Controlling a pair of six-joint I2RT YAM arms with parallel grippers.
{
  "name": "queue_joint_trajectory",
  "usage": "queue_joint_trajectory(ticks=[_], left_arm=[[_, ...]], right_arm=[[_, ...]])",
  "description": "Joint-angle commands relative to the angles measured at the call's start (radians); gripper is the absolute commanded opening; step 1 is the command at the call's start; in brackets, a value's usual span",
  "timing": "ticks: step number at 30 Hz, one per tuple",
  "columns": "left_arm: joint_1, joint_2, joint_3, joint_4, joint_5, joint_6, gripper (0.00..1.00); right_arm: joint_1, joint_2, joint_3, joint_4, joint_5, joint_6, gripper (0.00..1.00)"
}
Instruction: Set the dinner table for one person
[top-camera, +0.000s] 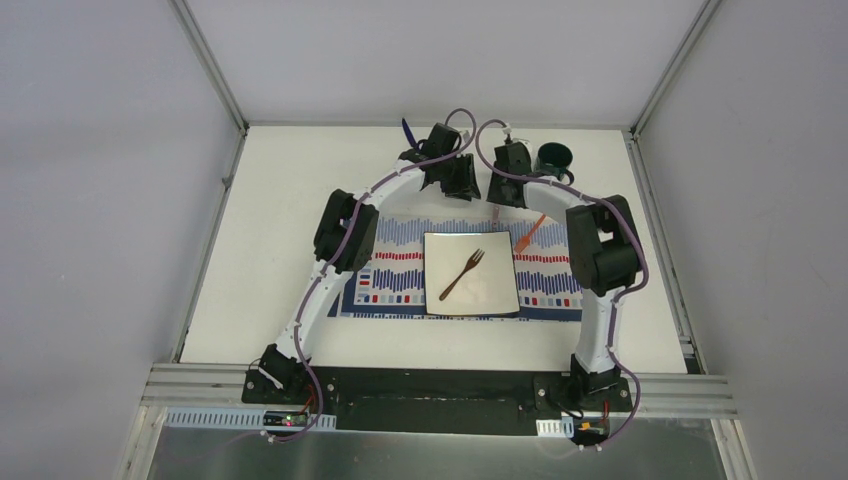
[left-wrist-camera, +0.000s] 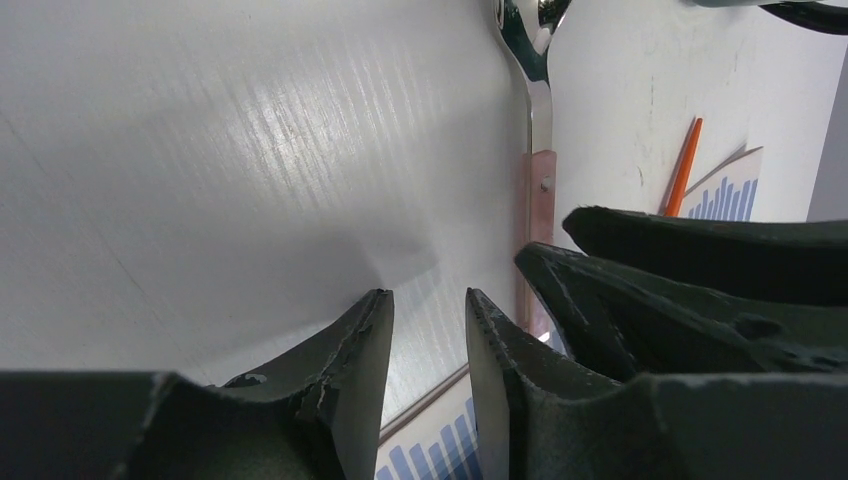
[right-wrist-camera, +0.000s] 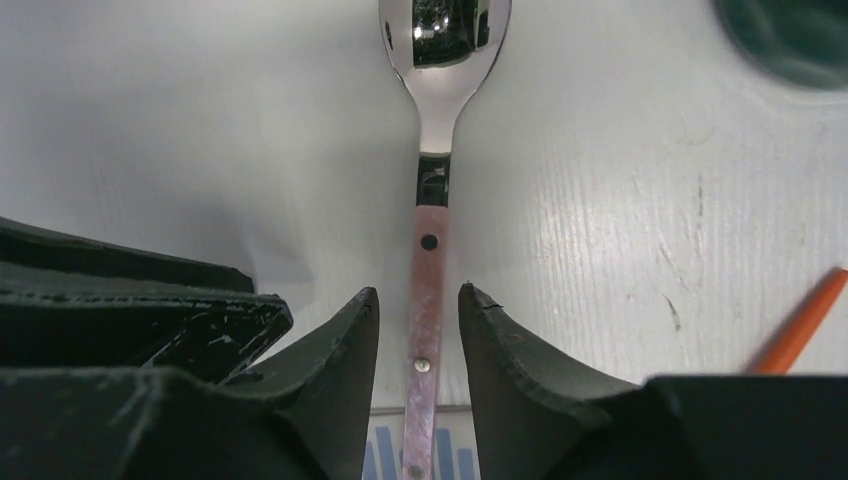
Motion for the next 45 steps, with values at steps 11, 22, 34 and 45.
queue_joint_trajectory(ticks=[11,22,34,45], left_arm=[[0.018,-0.015,-0.032,-0.026,-0.011,0.012,0.35],[0.026,-0.042,-0.075,-0.015,-0.009,0.021,0.34],[0.034,-0.055,-0.091,-0.009,-0.008,0.023,0.33],[0.034,-0.054,-0.103,-0.001,-0.006,0.019,0.33]], right_arm=[[0.003,0.104,0.123,-0.05,-0.002,-0.029,0.32],[0.006,0.135,0.087,-0.047,0.076,-0.038,0.0],[0.003,0.082,0.091,-0.061,0.149,-0.064,0.0],[-0.024,0.047,0.073,-0.018,0.137,-0.077,0.0]])
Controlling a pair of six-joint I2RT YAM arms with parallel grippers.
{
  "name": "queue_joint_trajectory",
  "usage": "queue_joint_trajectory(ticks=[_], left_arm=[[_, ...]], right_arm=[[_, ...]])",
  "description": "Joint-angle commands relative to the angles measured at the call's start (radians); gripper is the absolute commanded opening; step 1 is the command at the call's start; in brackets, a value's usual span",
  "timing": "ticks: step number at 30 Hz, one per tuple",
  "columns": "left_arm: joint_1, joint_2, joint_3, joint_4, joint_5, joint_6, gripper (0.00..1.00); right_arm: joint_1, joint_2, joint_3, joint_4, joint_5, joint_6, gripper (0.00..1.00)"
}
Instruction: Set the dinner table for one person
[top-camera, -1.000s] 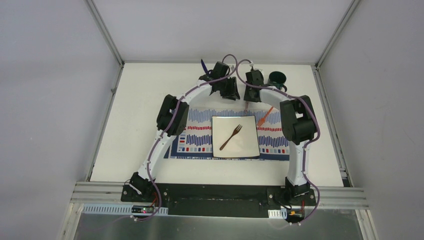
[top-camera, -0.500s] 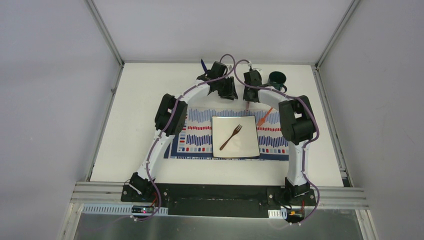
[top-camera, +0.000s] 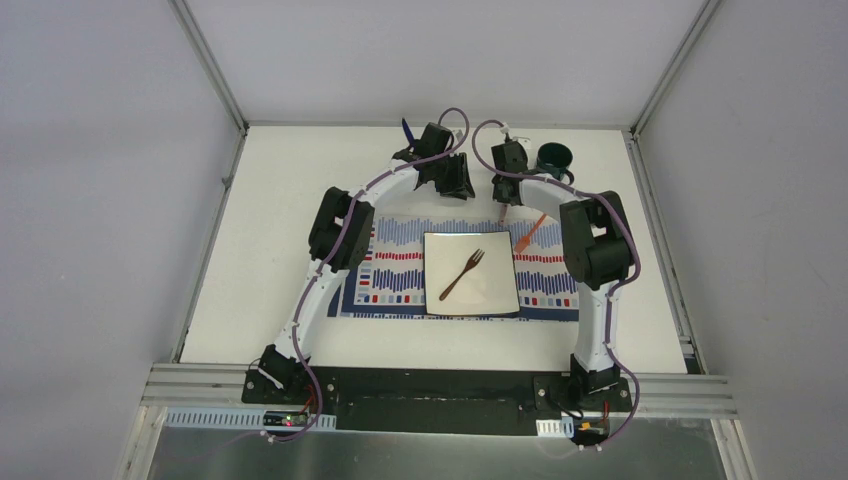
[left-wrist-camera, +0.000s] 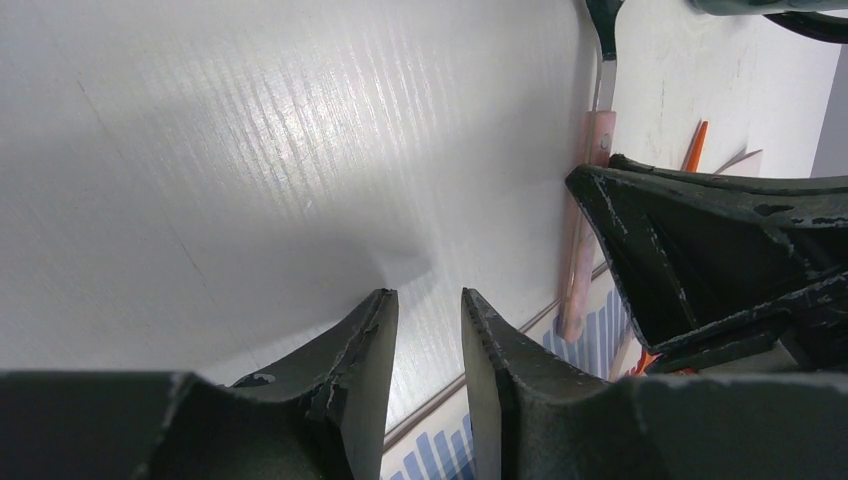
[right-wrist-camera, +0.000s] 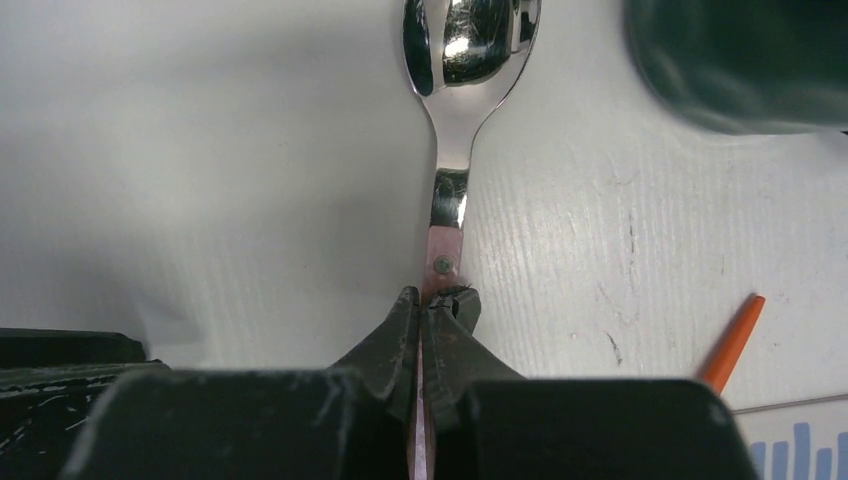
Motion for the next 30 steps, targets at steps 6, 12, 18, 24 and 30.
queue_joint_trajectory(ticks=[6,12,18,24,30], left_arm=[[0.009,-0.039,-0.053,-0.043,-0.04,0.029,0.33],[0.012,-0.043,-0.063,-0.043,-0.042,0.032,0.33],[0.017,-0.048,-0.073,-0.043,-0.044,0.038,0.33],[0.018,-0.048,-0.075,-0.043,-0.043,0.039,0.33],[0.018,-0.051,-0.08,-0.043,-0.041,0.036,0.33]], right_arm=[[-0.06,0.023,0.07,-0.007,-0.039,-0.022,0.0],[-0.098,0.072,0.129,-0.006,-0.087,-0.022,0.0],[-0.135,0.084,0.149,-0.015,-0.124,-0.028,0.0],[-0.162,0.066,0.144,-0.04,-0.17,-0.022,0.0],[-0.163,0.025,0.107,-0.05,-0.188,-0.017,0.0]])
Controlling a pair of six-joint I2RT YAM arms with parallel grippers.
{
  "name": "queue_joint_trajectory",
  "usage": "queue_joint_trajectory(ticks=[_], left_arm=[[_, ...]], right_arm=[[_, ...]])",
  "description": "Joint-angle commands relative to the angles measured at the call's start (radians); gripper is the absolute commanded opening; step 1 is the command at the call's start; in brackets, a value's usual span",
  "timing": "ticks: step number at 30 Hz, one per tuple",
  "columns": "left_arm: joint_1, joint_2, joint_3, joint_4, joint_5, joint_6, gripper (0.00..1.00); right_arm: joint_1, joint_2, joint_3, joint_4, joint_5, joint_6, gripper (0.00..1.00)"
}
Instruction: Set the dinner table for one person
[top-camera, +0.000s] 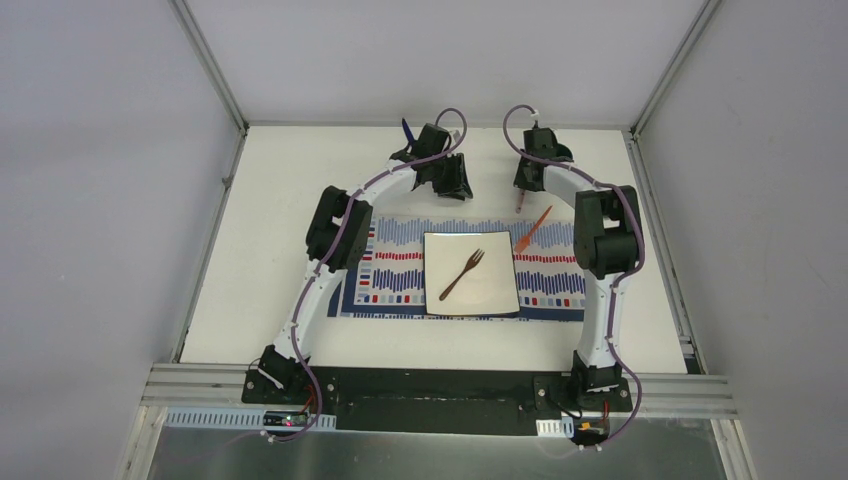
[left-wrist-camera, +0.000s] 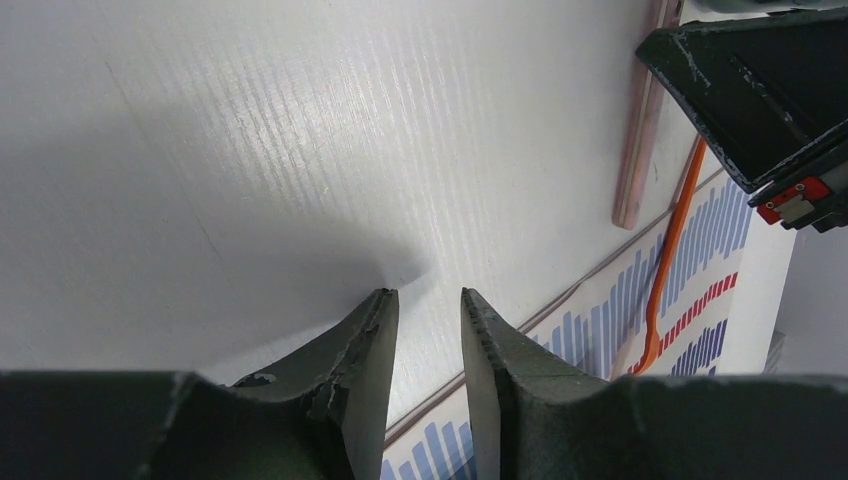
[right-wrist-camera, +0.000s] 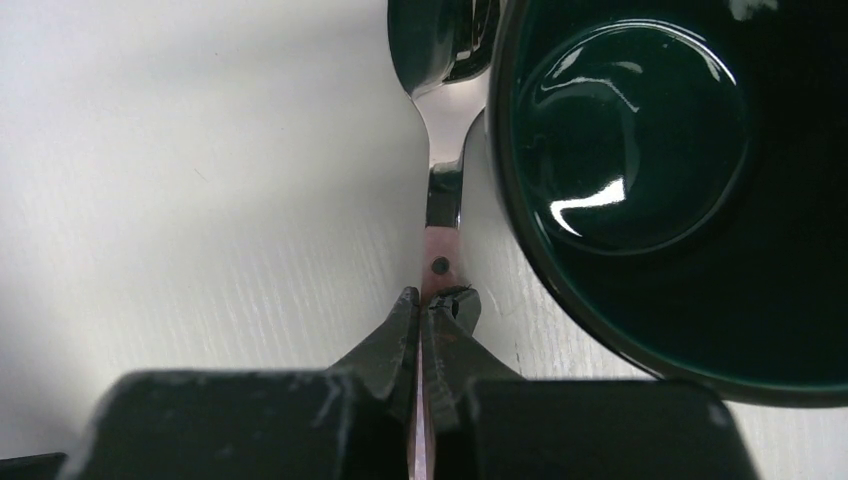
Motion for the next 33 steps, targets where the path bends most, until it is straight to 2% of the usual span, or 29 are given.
queue_joint_trajectory(ticks=[1,21,33], left_arm=[[0.011,-0.026,-0.035,-0.064,-0.04,0.034,0.33],[0.004,-0.051,-0.072,-0.047,-0.037,0.026,0.32],[0.002,-0.07,-0.083,-0.049,-0.047,0.034,0.32]], right_arm=[[-0.003,-0.055,-0.015,-0.044,-0.032,-0.003,0.0],[-0.001,-0.255,-0.164,-0.071,-0.013,-0.003,0.0],[-0.001,-0.082,-0.048,-0.045,-0.028,0.004,0.0]])
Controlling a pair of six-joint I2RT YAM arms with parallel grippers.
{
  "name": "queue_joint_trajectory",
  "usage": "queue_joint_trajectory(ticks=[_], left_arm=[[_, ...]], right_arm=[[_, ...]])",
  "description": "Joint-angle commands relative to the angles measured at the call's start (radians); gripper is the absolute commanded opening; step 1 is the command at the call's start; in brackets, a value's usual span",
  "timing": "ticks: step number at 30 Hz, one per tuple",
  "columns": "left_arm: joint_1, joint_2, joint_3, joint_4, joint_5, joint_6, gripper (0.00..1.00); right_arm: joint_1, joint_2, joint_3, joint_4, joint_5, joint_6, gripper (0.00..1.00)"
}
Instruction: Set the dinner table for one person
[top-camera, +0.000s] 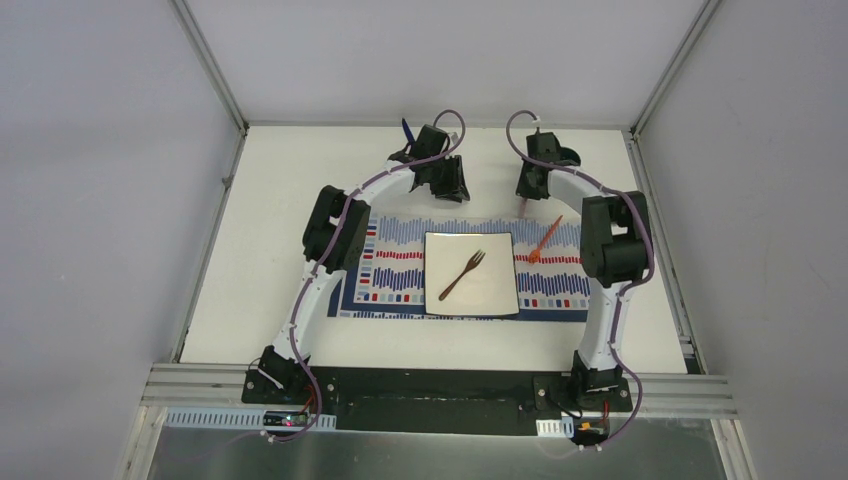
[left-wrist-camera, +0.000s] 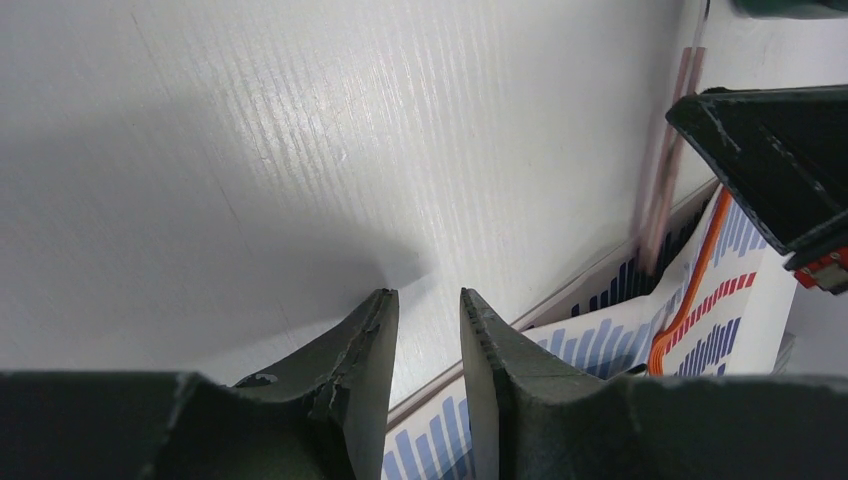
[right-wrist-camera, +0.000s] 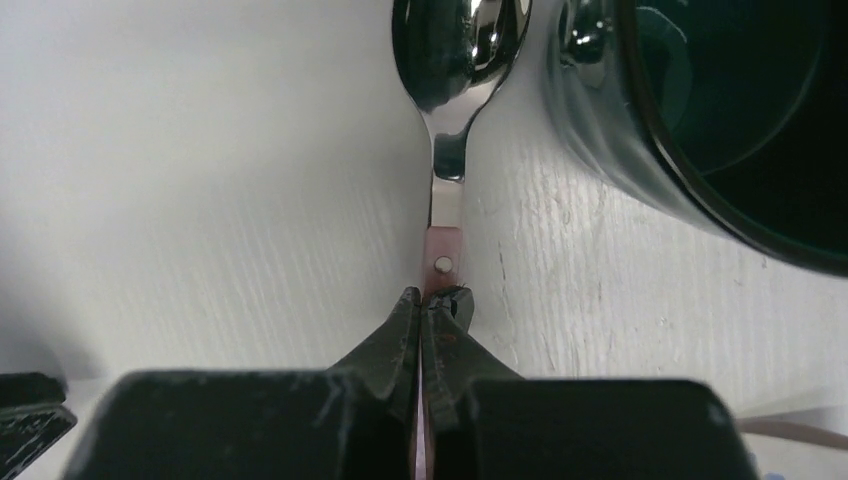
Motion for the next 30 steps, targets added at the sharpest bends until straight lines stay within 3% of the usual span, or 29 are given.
queue_joint_trajectory(ticks=[1,11,30], left_arm=[[0.002,-0.027,-0.021,-0.056,-0.045,0.034,0.32],[0.004,-0.012,-0.002,-0.068,-0.044,0.038,0.32],[0.005,-0.014,0.0,-0.076,-0.043,0.04,0.32]], right_arm=[[-0.001,0.049,0.076,0.022,0.005,0.004,0.0],[-0.004,0.112,0.159,0.006,-0.003,-0.003,0.0],[-0.018,0.08,0.208,-0.018,-0.011,-0.009,0.0]])
